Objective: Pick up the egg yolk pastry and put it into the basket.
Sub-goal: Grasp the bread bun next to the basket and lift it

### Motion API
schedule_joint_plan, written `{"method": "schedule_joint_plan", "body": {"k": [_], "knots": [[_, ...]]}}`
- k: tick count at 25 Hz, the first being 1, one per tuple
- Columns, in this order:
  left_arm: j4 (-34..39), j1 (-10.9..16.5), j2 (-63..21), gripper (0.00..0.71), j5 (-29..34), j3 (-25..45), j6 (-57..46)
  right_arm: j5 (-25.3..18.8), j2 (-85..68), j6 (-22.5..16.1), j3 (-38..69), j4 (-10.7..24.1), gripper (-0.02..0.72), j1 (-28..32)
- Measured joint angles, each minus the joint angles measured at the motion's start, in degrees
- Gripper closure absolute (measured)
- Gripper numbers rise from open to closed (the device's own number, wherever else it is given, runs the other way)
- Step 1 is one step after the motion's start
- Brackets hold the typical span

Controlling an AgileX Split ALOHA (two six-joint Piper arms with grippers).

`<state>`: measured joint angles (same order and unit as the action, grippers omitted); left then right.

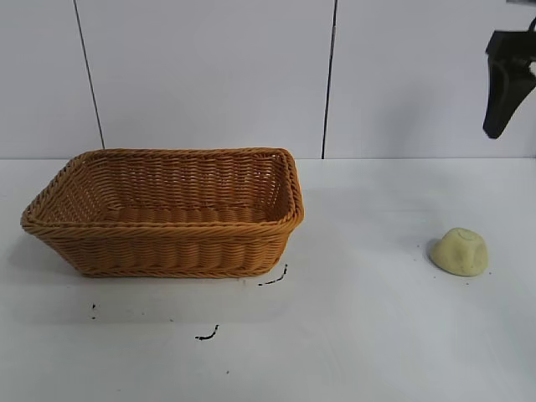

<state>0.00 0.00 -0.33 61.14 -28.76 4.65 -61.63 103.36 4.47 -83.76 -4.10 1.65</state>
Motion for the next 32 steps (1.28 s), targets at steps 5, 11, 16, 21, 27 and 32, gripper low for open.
{"method": "schedule_joint_plan", "body": {"k": [5, 11, 16, 21, 27, 32], "knots": [[0.0, 0.0, 0.0, 0.014, 0.0, 0.0, 0.0, 1.2, 8.8, 1.5, -3.5, 1.9, 0.008, -1.4], [0.0, 0.0, 0.0, 0.014, 0.0, 0.0, 0.0, 2.3, 14.5, 1.6, -3.7, 2.2, 0.008, -4.0], [0.0, 0.0, 0.0, 0.014, 0.0, 0.0, 0.0, 3.7, 18.1, 1.6, -3.7, 2.4, 0.008, -4.0], [0.0, 0.0, 0.0, 0.014, 0.0, 0.0, 0.0, 7.4, 22.3, 1.6, -3.7, 2.4, 0.008, -4.0], [0.0, 0.0, 0.0, 0.014, 0.0, 0.0, 0.0, 10.3, 24.0, 1.6, -3.7, 2.0, 0.030, -4.0], [0.0, 0.0, 0.0, 0.014, 0.0, 0.0, 0.0, 10.5, 24.0, 1.6, -3.6, 0.7, 0.205, -4.0]]}}
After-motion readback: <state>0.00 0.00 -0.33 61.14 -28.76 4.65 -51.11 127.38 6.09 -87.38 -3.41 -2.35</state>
